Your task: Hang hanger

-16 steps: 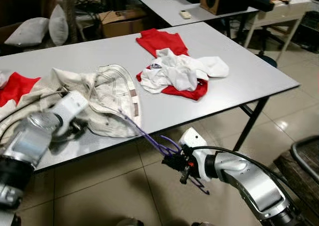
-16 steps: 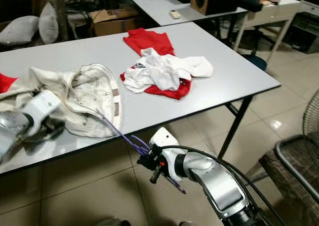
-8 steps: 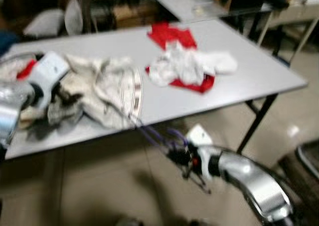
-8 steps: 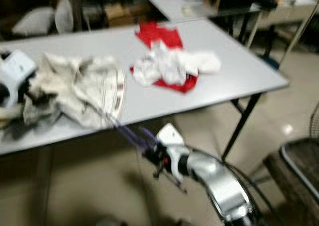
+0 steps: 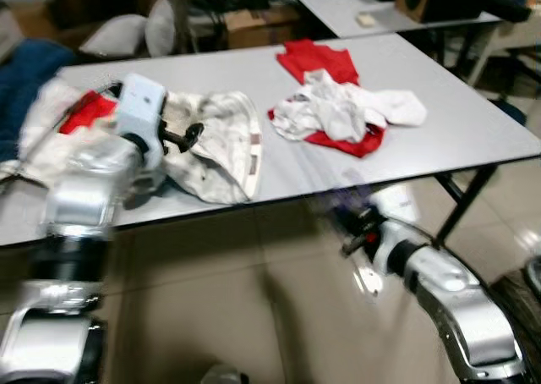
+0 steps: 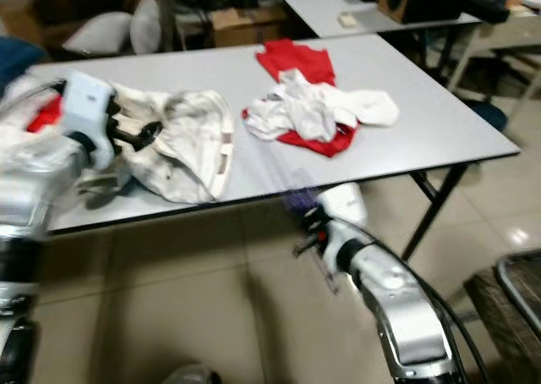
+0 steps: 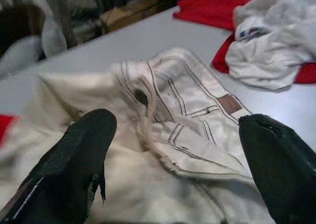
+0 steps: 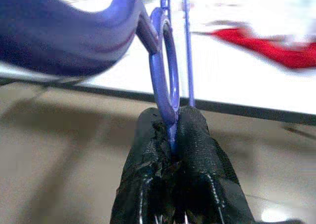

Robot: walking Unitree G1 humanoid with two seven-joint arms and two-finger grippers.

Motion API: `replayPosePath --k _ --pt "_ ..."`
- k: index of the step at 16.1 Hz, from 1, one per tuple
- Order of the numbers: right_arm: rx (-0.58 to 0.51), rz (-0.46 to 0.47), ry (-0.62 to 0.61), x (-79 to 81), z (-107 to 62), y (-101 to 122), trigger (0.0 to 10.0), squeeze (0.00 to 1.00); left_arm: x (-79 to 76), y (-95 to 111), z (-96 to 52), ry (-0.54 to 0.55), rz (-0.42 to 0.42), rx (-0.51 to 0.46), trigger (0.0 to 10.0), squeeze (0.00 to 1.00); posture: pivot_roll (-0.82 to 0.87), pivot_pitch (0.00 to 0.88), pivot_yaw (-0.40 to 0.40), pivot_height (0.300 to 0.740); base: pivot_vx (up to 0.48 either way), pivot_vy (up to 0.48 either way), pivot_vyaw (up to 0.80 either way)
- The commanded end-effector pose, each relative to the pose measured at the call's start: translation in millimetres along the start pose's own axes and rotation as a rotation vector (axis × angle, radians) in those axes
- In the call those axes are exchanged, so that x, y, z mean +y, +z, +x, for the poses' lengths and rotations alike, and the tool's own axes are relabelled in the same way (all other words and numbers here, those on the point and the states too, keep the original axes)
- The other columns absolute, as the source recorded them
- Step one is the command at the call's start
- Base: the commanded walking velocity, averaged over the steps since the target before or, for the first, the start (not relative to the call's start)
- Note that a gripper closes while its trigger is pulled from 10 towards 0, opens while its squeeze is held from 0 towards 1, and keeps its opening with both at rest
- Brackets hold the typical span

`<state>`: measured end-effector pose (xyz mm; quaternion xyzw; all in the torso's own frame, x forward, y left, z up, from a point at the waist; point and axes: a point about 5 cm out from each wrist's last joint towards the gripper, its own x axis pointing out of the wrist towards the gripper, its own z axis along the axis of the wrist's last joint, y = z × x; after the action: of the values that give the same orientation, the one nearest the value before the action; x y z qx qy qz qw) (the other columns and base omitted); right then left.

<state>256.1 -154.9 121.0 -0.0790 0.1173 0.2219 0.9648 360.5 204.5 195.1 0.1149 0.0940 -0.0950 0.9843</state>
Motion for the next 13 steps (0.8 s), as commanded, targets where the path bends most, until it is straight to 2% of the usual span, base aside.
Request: replayPosePath --k 1,2,4,5,6,8,9,10,11,13 --pt "-0.033 0.010 -0.167 -12.7 -6.2 1.5 10.0 0.00 -6.3 5.1 8.2 0.044 -0.094 -0.072 10.0 1.00 -0.02 0.006 0.078 0.740 0.000 0.000 0.00" --pt "-0.038 0.016 -0.201 -13.9 -7.6 1.1 10.0 0.00 -11.0 5.9 9.3 0.029 -0.141 -0.093 10.0 1.00 -0.02 0.006 0.078 0.740 0.000 0.000 0.00" --pt "-0.038 -0.027 -0.275 -14.8 -12.1 -1.6 10.0 0.00 -25.4 1.0 9.9 -0.021 -0.153 -0.124 10.0 1.00 -0.04 0.010 0.082 0.740 0.000 0.000 0.00" --pt "-0.045 -0.016 -0.303 -14.5 -14.2 -2.5 10.0 0.00 -28.7 -3.2 11.1 -0.016 -0.161 -0.128 10.0 0.92 -0.04 0.012 0.081 0.740 0.000 0.000 0.00" --pt "-0.059 0.004 -0.342 -14.7 -16.9 -2.4 10.0 0.00 -28.9 -8.3 15.2 0.034 -0.161 -0.132 10.0 0.91 -0.05 0.016 0.076 0.740 0.000 0.000 0.00" --pt "-0.107 -0.012 -0.351 -12.6 -15.6 6.0 10.0 0.00 -16.3 -9.4 24.6 0.234 -0.080 -0.152 10.0 0.91 -0.06 0.018 0.067 0.740 0.000 0.000 0.00" --pt "-0.108 -0.023 -0.342 -10.7 -14.8 6.9 10.0 0.00 -16.2 -8.7 26.5 0.254 -0.081 -0.162 10.0 0.91 -0.07 0.023 0.065 0.740 0.000 0.000 0.00" --pt "-0.107 -0.033 -0.334 -8.4 -13.5 7.2 10.0 0.00 -16.0 -7.2 29.1 0.269 -0.078 -0.165 10.0 0.66 -0.07 0.028 0.062 0.740 0.000 0.000 0.00" --pt "-0.106 -0.037 -0.335 -6.4 -12.7 6.8 10.0 0.00 -13.4 -3.3 32.3 0.301 -0.077 -0.177 10.0 0.00 -0.08 0.033 0.060 0.740 0.000 0.000 0.00" --pt "-0.105 -0.033 -0.335 -4.1 -15.2 6.8 10.0 0.00 -11.4 0.7 38.7 0.326 -0.083 -0.191 10.0 0.00 -0.09 0.052 0.058 0.740 0.000 0.000 0.00"
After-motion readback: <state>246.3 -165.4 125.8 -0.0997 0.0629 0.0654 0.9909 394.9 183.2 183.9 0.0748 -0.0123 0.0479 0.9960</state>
